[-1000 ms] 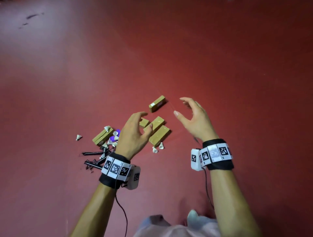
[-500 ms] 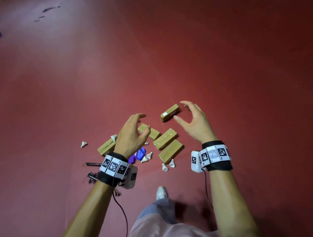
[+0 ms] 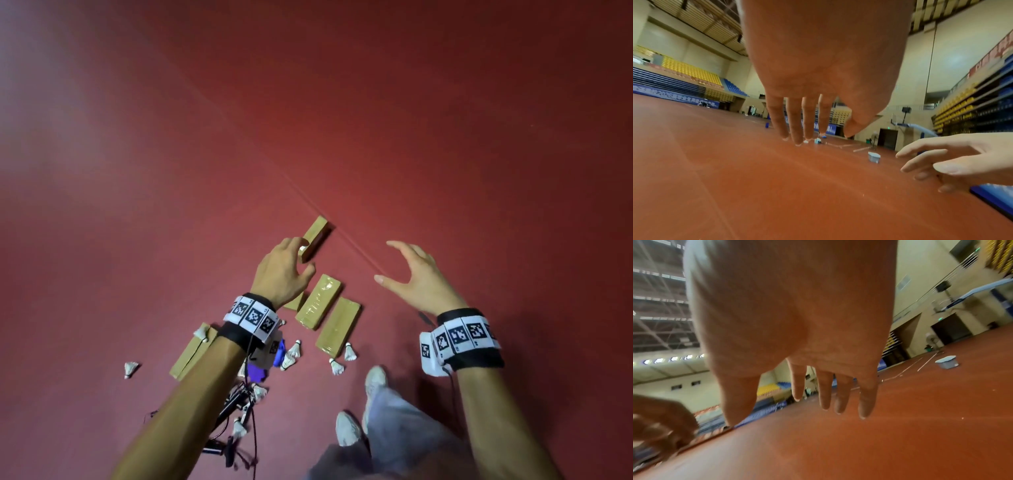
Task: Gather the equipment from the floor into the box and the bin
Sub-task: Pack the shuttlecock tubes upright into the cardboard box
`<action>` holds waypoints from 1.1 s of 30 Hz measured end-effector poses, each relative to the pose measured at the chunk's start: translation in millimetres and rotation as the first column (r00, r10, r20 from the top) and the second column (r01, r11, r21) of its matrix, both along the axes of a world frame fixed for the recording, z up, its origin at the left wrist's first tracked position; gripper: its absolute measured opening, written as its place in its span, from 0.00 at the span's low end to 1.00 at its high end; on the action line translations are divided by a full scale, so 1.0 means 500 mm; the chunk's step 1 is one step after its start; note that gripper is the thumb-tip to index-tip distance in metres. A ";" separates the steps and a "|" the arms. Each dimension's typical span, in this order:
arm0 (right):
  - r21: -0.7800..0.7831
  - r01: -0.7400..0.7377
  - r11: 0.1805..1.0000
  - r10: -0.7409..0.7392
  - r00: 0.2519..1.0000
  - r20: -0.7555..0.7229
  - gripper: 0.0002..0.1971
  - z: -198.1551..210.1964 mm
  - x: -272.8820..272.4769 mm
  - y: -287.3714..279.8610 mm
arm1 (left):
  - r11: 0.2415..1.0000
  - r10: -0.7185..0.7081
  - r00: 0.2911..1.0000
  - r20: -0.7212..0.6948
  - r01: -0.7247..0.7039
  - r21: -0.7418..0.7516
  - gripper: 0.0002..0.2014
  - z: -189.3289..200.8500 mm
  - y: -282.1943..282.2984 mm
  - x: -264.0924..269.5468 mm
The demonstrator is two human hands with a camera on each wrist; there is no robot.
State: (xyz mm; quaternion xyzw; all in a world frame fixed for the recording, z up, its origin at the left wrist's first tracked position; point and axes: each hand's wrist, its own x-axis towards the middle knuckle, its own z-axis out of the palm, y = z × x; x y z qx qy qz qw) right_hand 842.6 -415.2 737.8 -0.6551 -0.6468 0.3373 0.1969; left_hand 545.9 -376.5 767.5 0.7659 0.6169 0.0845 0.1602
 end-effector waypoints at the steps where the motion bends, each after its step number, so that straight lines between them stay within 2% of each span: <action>1: -0.023 -0.015 1.000 0.015 1.000 0.017 0.38 -0.034 -0.003 0.026 | 1.000 -0.010 0.999 -0.033 0.009 -0.024 0.21 -0.026 0.037 -0.004; 6: -0.175 -0.112 0.978 0.132 0.985 0.108 0.40 -0.228 -0.058 0.172 | 0.989 -0.034 0.983 -0.183 0.007 -0.148 0.26 -0.183 0.190 -0.032; 9: -0.289 -0.189 0.939 0.244 0.955 0.167 0.39 -0.374 -0.120 0.231 | 0.959 -0.036 0.964 -0.262 -0.040 -0.279 0.27 -0.324 0.241 -0.048; 12: -0.401 -0.264 0.877 0.377 0.896 0.236 0.41 -0.522 -0.149 0.245 | 0.898 -0.062 0.925 -0.376 -0.113 -0.426 0.28 -0.488 0.259 -0.077; 16: -0.583 -0.236 0.778 0.482 0.818 0.312 0.47 -0.677 -0.127 0.227 | 0.803 -0.067 0.882 -0.467 -0.230 -0.550 0.30 -0.700 0.247 -0.137; 20: -0.646 -0.236 0.726 0.567 0.738 0.367 0.51 -0.860 -0.098 0.241 | 0.774 -0.109 0.877 -0.468 -0.221 -0.594 0.33 -0.923 0.236 -0.178; 21: -0.641 -0.252 0.725 0.585 0.716 0.381 0.52 -0.879 -0.089 0.247 | 0.775 -0.117 0.879 -0.462 -0.210 -0.596 0.34 -0.946 0.231 -0.182; 28: -0.611 -0.385 0.692 0.701 0.559 0.442 0.60 -1.247 -0.118 0.333 | 0.756 -0.186 0.900 -0.395 -0.126 -0.643 0.35 -1.328 0.250 -0.226; 31: -0.582 -0.425 0.694 0.708 0.548 0.445 0.63 -1.389 -0.140 0.365 | 0.742 -0.178 0.914 -0.365 -0.119 -0.659 0.35 -1.464 0.269 -0.252; 33: -0.572 -0.407 0.712 0.685 0.584 0.437 0.63 -1.475 -0.150 0.388 | 0.736 -0.154 0.924 -0.349 -0.128 -0.665 0.36 -1.550 0.283 -0.269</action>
